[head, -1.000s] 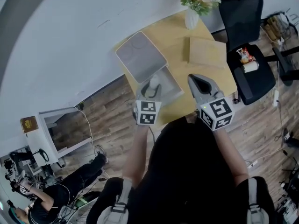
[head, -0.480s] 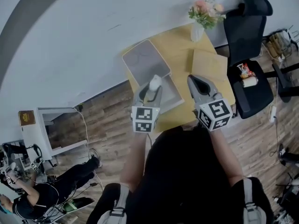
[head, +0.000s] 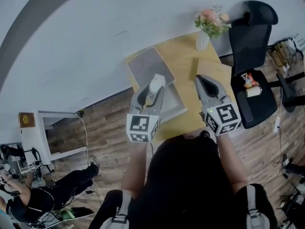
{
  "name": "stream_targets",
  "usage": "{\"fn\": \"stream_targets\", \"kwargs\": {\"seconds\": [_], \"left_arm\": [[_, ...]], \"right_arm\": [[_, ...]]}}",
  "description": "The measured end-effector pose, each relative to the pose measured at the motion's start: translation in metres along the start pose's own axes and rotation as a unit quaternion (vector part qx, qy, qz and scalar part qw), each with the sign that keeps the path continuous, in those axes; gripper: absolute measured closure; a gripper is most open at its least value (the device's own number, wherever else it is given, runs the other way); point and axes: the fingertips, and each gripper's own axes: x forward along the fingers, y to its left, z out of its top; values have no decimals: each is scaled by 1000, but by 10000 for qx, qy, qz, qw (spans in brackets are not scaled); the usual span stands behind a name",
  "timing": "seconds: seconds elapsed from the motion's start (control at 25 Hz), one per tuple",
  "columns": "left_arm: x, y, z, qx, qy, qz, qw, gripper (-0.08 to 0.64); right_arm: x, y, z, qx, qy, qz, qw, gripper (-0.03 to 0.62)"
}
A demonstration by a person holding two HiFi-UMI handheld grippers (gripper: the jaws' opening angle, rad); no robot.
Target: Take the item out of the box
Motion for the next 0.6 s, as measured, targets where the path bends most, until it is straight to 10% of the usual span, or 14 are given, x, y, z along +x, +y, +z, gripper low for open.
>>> {"fn": "stream_targets", "kwargs": {"seconds": [0.6], "left_arm": [[-14,-8,66,-296,-948,-127,9950,383]], "right_arm": [[-18,5,57,100,-556,277,9980,591]]}}
